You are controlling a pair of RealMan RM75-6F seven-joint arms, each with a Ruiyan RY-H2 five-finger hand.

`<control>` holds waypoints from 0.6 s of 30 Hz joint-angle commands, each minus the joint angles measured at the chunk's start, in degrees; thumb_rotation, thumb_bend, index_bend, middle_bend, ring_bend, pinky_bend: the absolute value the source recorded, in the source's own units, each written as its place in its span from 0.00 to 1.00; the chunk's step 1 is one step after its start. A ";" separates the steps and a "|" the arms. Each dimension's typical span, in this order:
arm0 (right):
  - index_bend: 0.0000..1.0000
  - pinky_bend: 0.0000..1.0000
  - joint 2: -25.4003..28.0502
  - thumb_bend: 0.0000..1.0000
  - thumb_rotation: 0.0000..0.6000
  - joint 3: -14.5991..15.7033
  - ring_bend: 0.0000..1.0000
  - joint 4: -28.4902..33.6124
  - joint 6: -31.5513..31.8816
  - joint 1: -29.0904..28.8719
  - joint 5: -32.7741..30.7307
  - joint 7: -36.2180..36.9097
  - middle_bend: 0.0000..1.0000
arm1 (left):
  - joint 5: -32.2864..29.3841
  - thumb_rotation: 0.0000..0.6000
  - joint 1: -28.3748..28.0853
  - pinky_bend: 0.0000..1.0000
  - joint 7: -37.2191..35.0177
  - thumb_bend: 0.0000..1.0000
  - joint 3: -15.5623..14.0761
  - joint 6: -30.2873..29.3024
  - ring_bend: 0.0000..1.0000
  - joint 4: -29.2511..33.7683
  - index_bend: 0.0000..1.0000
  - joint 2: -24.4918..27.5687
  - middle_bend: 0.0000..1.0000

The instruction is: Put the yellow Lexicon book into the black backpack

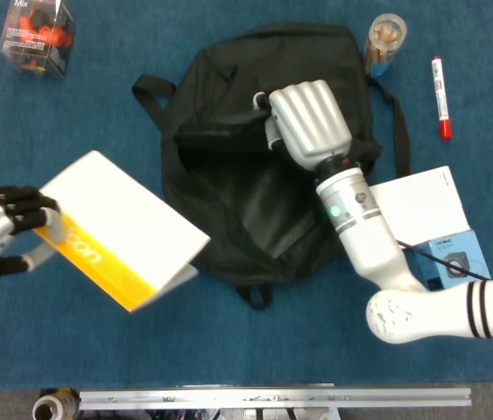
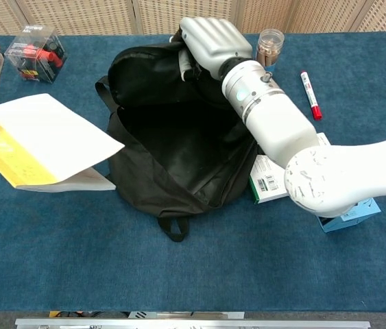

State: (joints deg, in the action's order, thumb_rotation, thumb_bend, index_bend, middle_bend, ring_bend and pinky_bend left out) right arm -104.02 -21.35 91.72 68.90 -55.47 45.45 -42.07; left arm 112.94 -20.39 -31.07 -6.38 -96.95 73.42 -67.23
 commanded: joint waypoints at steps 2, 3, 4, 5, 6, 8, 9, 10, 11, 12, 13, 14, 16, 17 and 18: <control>0.70 0.81 -2.27 0.84 1.00 -1.34 0.62 -1.43 0.97 -1.37 0.56 0.61 0.61 | 3.09 1.00 -3.58 0.67 0.63 0.40 -0.33 2.56 0.52 4.56 0.63 1.05 0.59; 0.70 0.81 -2.63 0.84 1.00 -1.61 0.62 -1.61 1.18 -1.60 0.70 0.70 0.62 | 3.35 1.00 -4.09 0.67 0.81 0.40 -0.33 3.10 0.52 5.19 0.63 1.02 0.59; 0.70 0.81 -3.07 0.84 1.00 -2.06 0.62 -1.79 1.38 -1.86 0.75 0.95 0.62 | 3.67 1.00 -4.75 0.67 0.87 0.40 -0.37 3.85 0.52 5.97 0.63 0.95 0.59; 0.70 0.81 -3.35 0.84 1.00 -2.41 0.62 -1.87 1.46 -2.02 0.74 1.21 0.62 | 3.89 1.00 -5.26 0.67 0.83 0.40 -0.42 4.42 0.52 6.50 0.63 0.88 0.59; 0.70 0.81 -3.59 0.84 1.00 -2.72 0.62 -1.98 1.51 -2.19 0.80 1.46 0.61 | 4.05 1.00 -5.75 0.67 0.76 0.40 -0.43 4.96 0.52 6.99 0.63 0.73 0.59; 0.70 0.81 -4.07 0.84 1.00 -3.17 0.62 -2.19 1.64 -2.50 0.97 1.90 0.61 | 4.21 1.00 -6.89 0.67 0.55 0.40 -0.37 6.30 0.52 8.02 0.63 0.20 0.59; 0.70 0.81 -4.24 0.84 1.00 -3.28 0.62 -2.19 1.69 -2.56 1.05 2.13 0.61 | 4.23 1.00 -7.40 0.67 0.41 0.40 -0.33 6.91 0.52 8.42 0.63 -0.02 0.59; 0.70 0.81 -4.39 0.84 1.00 -3.32 0.62 -2.17 1.74 -2.60 1.13 2.31 0.61 | 4.18 1.00 -7.91 0.67 0.25 0.40 -0.28 7.54 0.52 8.78 0.63 -0.25 0.59; 0.70 0.81 -4.54 0.84 1.00 -3.27 0.62 -2.18 1.85 -2.62 1.29 2.44 0.61 | 4.00 1.00 -8.57 0.67 -0.14 0.40 -0.23 8.45 0.52 9.30 0.63 -0.58 0.59; 0.70 0.81 -4.64 0.84 1.00 -3.19 0.62 -2.23 1.96 -2.63 1.48 2.51 0.61 | 3.83 1.00 -9.08 0.67 -0.65 0.40 -0.22 9.11 0.52 9.71 0.63 -0.81 0.59; 0.70 0.81 -4.80 0.84 1.00 -3.13 0.62 -2.32 2.15 -2.64 1.81 2.70 0.61 | 3.50 1.00 -9.76 0.67 -1.34 0.40 -0.14 9.97 0.52 10.17 0.63 -1.14 0.59; 0.70 0.81 -4.93 0.84 1.00 -3.14 0.62 -2.40 2.26 -2.64 2.07 2.94 0.61 | 3.17 1.00 -10.25 0.67 -1.70 0.40 -0.02 10.65 0.52 10.43 0.63 -1.40 0.59; 0.70 0.81 -5.25 0.84 1.00 -3.31 0.62 -2.51 2.41 -2.62 2.50 3.66 0.61 | 2.51 1.00 -11.22 0.67 -1.83 0.40 0.39 11.94 0.52 10.81 0.63 -2.08 0.59; 0.70 0.81 -5.39 0.84 1.00 -3.41 0.62 -2.55 2.43 -2.63 2.67 4.02 0.61 | 2.22 1.00 -11.60 0.67 -1.69 0.40 0.58 12.49 0.52 10.92 0.63 -2.34 0.59; 0.70 0.81 -5.54 0.84 1.00 -3.46 0.62 -2.61 2.44 -2.63 2.85 4.33 0.61 | 1.88 1.00 -11.98 0.67 -1.68 0.40 0.75 13.05 0.52 11.07 0.63 -2.61 0.59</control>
State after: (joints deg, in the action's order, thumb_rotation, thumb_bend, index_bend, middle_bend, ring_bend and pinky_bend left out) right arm -109.38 -24.71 89.19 71.28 -58.09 48.10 -37.99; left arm 115.32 -31.79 -32.67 -5.96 -84.53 84.15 -69.36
